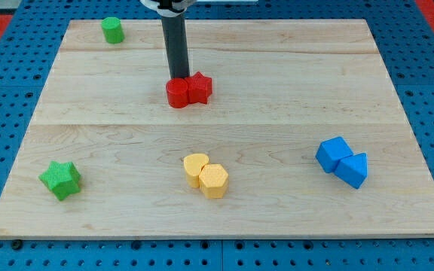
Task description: Nudge green circle a bit left
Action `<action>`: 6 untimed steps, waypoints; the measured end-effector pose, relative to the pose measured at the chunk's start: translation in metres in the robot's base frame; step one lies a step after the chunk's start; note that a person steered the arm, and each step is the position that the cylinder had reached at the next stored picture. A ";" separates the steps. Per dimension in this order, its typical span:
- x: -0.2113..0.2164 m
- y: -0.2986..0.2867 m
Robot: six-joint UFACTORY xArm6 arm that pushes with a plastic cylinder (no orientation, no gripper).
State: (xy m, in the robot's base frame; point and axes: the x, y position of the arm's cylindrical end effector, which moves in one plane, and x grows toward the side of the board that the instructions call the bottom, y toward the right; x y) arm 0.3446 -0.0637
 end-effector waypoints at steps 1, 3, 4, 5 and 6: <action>-0.033 -0.013; -0.115 -0.041; -0.153 -0.059; -0.152 -0.083; -0.148 -0.133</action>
